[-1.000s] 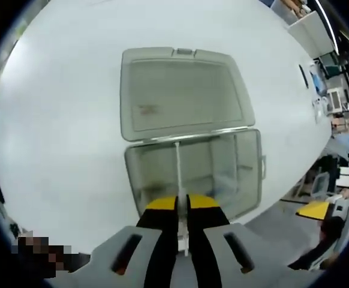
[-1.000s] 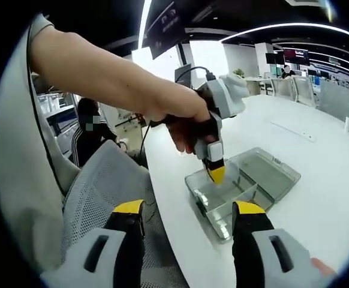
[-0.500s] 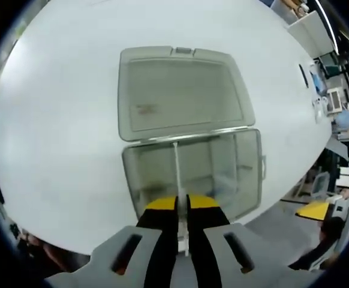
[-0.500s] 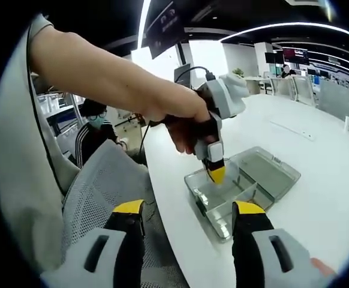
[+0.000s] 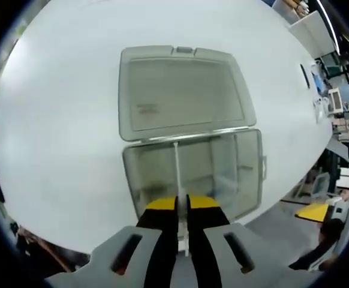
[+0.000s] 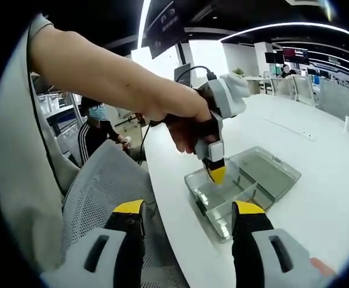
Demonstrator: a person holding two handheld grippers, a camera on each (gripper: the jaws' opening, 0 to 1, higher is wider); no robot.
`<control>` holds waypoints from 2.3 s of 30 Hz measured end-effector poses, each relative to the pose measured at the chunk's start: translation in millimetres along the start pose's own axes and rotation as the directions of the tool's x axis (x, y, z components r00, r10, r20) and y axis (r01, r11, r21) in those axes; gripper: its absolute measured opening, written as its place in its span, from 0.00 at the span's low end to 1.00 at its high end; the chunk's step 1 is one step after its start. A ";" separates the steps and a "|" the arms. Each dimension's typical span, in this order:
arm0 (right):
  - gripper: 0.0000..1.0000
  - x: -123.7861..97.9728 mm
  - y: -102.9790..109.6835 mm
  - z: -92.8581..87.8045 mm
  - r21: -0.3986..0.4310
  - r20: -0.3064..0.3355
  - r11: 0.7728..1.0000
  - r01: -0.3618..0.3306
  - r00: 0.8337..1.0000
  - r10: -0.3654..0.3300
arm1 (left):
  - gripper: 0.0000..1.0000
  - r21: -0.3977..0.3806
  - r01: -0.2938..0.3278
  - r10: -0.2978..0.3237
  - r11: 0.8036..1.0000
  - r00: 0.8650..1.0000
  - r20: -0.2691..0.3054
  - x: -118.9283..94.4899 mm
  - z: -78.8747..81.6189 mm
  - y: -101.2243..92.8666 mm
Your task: Insert the divider into the dual guide fixture by aligning both edges with the guide slots and pushing it downward to the bottom, including one-sided entry, uneven engagement, binding, and posture correction.
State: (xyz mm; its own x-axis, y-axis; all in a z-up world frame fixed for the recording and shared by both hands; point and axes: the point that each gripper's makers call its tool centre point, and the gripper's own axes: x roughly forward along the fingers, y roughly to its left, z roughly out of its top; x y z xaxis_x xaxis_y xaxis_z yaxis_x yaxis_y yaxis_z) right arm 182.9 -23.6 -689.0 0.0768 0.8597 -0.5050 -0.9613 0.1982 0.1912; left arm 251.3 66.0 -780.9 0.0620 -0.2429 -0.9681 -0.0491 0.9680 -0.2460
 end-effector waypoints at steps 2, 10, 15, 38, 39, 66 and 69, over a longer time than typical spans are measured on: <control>0.55 0.0 0.0 0.1 0.000 0.001 1.000 0.000 1.000 0.000 | 0.01 0.003 0.000 0.000 1.000 1.000 0.002 -0.3 0.1 -0.6; 0.55 0.3 1.3 -0.9 0.002 0.000 1.000 -0.002 1.000 0.002 | 0.01 0.002 0.001 -0.001 1.000 1.000 0.002 -0.5 1.3 -0.3; 0.55 -0.3 0.3 -1.3 0.003 0.001 1.000 0.002 1.000 -0.002 | 0.01 0.002 0.002 -0.002 1.000 1.000 0.002 -0.8 0.7 -1.0; 0.54 3.0 3.6 -1.5 -0.001 -0.003 1.000 -0.006 1.000 0.006 | 0.01 -0.006 -0.036 0.036 0.999 0.999 0.018 5.6 -1.0 -0.9; 0.54 2.8 4.0 -0.9 0.001 -0.002 1.000 -0.007 1.000 0.007 | 0.01 0.000 -0.040 0.040 0.999 0.999 0.021 5.8 -0.8 -0.8; 0.54 -0.5 0.7 -1.2 0.002 -0.006 1.000 -0.002 1.000 0.002 | 0.01 -0.012 -0.005 0.004 1.000 1.000 -0.022 -0.5 0.5 -3.8; 0.54 -0.2 0.9 -0.9 0.003 -0.003 1.000 -0.001 1.000 0.001 | 0.01 -0.013 -0.007 0.006 1.000 1.000 -0.016 1.4 1.1 -2.8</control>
State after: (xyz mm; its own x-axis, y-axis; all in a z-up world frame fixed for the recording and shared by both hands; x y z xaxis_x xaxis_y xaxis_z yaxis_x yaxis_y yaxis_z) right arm 181.8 -24.0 -689.4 0.0750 0.8584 -0.5075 -0.9606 0.1988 0.1943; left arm 252.6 63.0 -781.5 0.0452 -0.2377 -0.9703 -0.0620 0.9687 -0.2402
